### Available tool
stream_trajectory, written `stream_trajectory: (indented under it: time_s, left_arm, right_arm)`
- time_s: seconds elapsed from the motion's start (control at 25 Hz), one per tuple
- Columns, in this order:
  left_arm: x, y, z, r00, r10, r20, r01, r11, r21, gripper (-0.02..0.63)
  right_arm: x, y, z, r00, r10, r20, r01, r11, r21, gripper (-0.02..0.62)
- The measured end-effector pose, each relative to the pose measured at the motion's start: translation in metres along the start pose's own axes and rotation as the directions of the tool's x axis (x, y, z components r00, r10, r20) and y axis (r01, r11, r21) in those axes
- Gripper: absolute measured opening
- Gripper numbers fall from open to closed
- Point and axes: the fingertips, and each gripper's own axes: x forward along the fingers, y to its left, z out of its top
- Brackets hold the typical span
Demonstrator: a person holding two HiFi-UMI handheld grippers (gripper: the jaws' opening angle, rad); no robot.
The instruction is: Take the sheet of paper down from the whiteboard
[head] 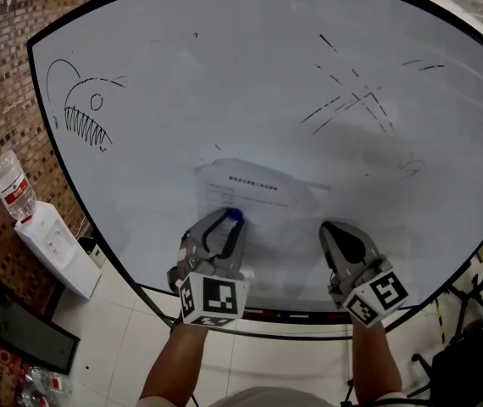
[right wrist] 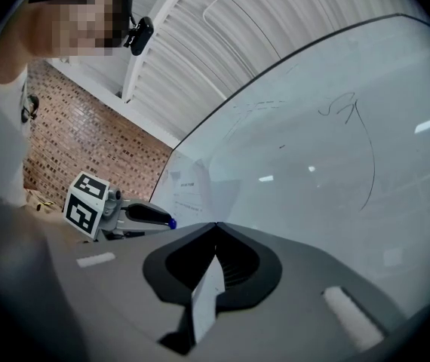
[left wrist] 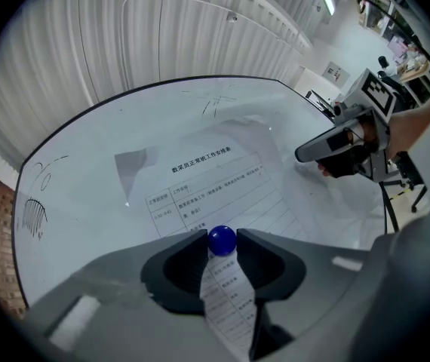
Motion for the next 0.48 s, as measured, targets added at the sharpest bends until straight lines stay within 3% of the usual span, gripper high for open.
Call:
stream_trajectory:
  time_s: [0.08,0.2,0.48]
  left_arm:
    - [0.000,-0.001,0.000,1.000,-0.004,0.001,0.004,1.000,-0.003,0.129]
    - [0.000,-0.001,0.000,1.000,-0.008,0.002,0.008,1.000,-0.009,0.129]
    - [0.000,-0.001,0.000,1.000,-0.012,0.002,0.012,1.000,-0.010,0.129]
  right_arm:
    - [0.002,0.001,0.007,1.000,0.000,-0.003,0.000,0.999,-0.042,0.018]
    - [0.010,0.002,0.016,0.999,-0.017,-0.038,0.012,0.992,-0.128,0.097]
    - [0.031,0.009,0.029,0.997,-0.014,-0.070,0.002,0.984,-0.177,0.100]
